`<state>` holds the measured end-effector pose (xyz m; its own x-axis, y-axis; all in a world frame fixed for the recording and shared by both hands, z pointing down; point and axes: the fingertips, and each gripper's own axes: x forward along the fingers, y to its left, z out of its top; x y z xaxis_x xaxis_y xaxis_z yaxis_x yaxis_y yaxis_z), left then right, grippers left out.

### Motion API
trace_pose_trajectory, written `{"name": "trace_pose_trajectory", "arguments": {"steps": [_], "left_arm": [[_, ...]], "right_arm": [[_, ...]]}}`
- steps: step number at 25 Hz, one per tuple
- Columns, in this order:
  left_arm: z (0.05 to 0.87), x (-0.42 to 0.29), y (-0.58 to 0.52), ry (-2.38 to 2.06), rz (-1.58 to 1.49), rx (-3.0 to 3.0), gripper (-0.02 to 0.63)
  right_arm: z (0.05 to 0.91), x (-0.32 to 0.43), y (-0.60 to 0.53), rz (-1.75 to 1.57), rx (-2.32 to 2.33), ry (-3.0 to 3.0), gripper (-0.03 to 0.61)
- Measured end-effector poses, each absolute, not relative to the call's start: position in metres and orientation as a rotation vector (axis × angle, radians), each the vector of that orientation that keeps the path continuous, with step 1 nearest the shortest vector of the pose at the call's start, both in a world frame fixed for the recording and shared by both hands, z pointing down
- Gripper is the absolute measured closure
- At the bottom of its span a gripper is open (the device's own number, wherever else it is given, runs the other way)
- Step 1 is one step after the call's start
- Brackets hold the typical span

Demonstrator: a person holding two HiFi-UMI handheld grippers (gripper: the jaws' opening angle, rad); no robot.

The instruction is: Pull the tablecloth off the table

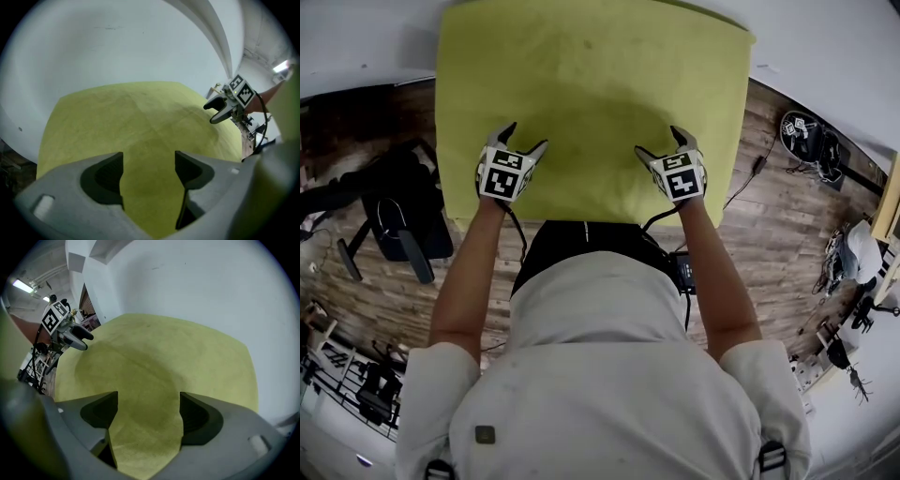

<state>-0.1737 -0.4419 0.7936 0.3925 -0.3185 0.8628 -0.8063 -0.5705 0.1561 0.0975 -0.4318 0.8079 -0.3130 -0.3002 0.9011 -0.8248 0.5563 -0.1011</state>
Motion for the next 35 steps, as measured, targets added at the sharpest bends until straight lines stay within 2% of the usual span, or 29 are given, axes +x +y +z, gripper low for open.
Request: {"name": "trace_pose_trajectory", "arguments": {"steps": [4, 6, 11, 17, 21, 24, 27, 30, 35], "left_arm": [[0.811, -0.174, -0.438, -0.965, 1.158, 2.068, 0.248], [0.813, -0.173, -0.44, -0.989, 1.176, 2.11, 0.267], [0.812, -0.173, -0.44, -1.025, 1.161, 2.121, 0.268], [0.81, -0.176, -0.442, -1.02, 1.184, 2.071, 0.332], [0.81, -0.172, -0.442, -0.996, 1.2, 2.068, 0.392], [0.81, -0.169, -0.443, -0.983, 1.191, 2.07, 0.455], [0.808, -0.168, -0.446, -0.983, 1.172, 2.065, 0.518], [0.808, -0.165, -0.448, -0.977, 1.159, 2.066, 0.591], [0.808, -0.164, -0.449, -0.986, 1.14, 2.081, 0.607]], "right_arm": [[0.817, 0.101, -0.429, 0.683, 0.913, -1.844, 0.153], [0.816, 0.1, -0.43, 0.664, 0.919, -1.845, 0.153], [0.814, 0.096, -0.429, 0.656, 0.901, -1.838, 0.159], [0.812, 0.095, -0.43, 0.648, 0.859, -1.819, 0.196], [0.809, 0.092, -0.431, 0.643, 0.852, -1.835, 0.262], [0.809, 0.085, -0.431, 0.636, 0.832, -1.853, 0.335], [0.808, 0.078, -0.43, 0.629, 0.808, -1.878, 0.423], [0.807, 0.066, -0.43, 0.592, 0.771, -1.896, 0.546], [0.807, 0.061, -0.43, 0.567, 0.757, -1.902, 0.558]]}}
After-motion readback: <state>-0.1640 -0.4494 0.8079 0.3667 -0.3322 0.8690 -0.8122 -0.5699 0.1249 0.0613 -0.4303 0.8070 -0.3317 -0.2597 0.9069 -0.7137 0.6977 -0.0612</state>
